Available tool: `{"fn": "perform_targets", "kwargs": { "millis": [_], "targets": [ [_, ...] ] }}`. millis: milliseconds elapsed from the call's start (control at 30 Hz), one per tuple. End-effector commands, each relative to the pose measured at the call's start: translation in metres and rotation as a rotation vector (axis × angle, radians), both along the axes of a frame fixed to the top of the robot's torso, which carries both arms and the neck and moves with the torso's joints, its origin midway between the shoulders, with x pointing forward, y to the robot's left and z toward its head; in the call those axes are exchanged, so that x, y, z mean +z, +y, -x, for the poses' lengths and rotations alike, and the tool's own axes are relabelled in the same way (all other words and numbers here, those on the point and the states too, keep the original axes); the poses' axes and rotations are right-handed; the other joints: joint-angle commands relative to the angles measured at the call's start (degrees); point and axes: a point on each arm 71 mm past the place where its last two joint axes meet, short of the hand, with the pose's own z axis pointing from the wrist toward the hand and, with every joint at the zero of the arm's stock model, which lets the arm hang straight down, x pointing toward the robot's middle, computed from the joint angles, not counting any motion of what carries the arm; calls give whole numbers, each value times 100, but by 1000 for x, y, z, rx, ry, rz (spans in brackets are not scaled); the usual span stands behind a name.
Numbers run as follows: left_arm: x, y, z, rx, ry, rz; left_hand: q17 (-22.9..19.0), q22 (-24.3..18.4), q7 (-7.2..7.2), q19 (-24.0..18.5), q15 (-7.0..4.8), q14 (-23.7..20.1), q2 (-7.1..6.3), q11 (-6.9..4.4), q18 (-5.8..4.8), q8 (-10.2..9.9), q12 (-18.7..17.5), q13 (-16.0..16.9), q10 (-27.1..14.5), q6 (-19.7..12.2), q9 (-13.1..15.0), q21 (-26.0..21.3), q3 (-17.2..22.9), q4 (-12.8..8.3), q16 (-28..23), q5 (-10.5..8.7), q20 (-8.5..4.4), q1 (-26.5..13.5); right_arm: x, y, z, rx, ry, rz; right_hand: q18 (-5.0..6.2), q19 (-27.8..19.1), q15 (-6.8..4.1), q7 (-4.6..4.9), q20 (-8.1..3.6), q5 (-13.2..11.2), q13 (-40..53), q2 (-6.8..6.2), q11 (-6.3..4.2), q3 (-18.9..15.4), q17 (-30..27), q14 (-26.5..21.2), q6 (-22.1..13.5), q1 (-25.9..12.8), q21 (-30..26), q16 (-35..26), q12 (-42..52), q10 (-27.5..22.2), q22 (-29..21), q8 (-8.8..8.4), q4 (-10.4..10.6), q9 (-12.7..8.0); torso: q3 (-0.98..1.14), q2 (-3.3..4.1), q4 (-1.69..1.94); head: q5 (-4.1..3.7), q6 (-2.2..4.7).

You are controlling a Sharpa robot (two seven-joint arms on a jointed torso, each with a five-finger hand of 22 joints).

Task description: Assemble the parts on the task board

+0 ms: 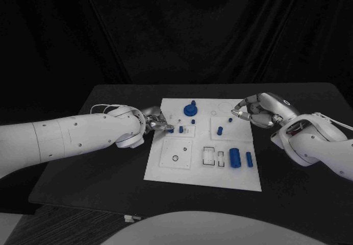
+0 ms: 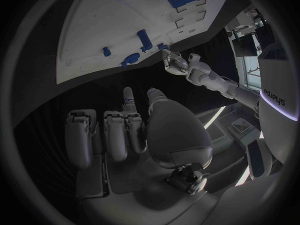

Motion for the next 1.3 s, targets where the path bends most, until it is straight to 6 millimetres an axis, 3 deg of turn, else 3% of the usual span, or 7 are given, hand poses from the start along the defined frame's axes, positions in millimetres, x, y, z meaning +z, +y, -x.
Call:
{"fn": "perform_targets", "kwargs": {
  "millis": [33,100,167,267,533,1300],
  "targets": [
    [-1,-2,1,-15,-1,5,1460,1163,-43,96,13,667,19,15,74,-75,124,1465,588,-43,-15,-91,-169,116,33,-209,-11,-121,0,0,0,-14,-9,-3,-63,515,-41,2,-11,133,1518,-54,25,75,1514,571,13,128,54,97,114,616,1543,-40,-35,86,0,-1,-1,-1,0],
    [-1,-2,1,-15,-2,6,1464,1161,-39,93,17,668,18,19,75,-81,124,1465,588,-37,-23,-98,-246,177,35,-347,-7,-164,0,0,0,-14,-9,-3,-63,514,-41,2,-11,147,1518,-58,25,78,1514,571,13,134,54,97,114,616,1543,-41,-35,87,-1,0,-2,0,0],
    [-1,-2,1,-15,-6,8,1465,1163,-42,96,17,668,33,19,74,-82,124,1465,588,-35,-25,-91,-248,184,37,-332,-7,-161,0,0,0,-14,-9,-3,-63,514,-41,2,-11,147,1518,-58,25,78,1514,571,13,134,54,97,114,616,1543,-41,-35,87,0,1,0,-2,0],
    [0,-2,0,-16,-15,15,1471,1166,-57,100,8,670,51,7,73,-86,124,1465,588,-35,-28,-83,-239,141,42,-67,-12,-49,-1,0,0,-14,-9,-2,-63,514,-41,2,-11,147,1518,-58,25,78,1514,571,13,134,54,97,114,616,1543,-41,-35,87,1,0,0,4,0],
    [5,-4,1,-21,-81,59,1490,1173,-90,114,-15,676,52,-22,68,-59,124,1465,588,1,-12,-55,-186,2,59,253,-30,186,-1,-1,0,-17,-9,-1,-63,514,-41,2,-11,147,1518,-58,25,78,1514,571,13,134,54,97,114,616,1543,-41,-35,87,0,-1,1,10,0],
    [9,-1,1,1,-129,78,1481,1174,-93,119,-23,674,52,-30,67,-53,124,1465,588,7,-8,-50,-165,-33,51,358,-39,246,-2,-2,-1,-19,-8,0,-63,515,-41,2,-11,155,1518,-58,26,81,1514,571,14,138,55,97,114,616,1544,-42,-34,87,1,-1,1,14,0]
  ]
}}
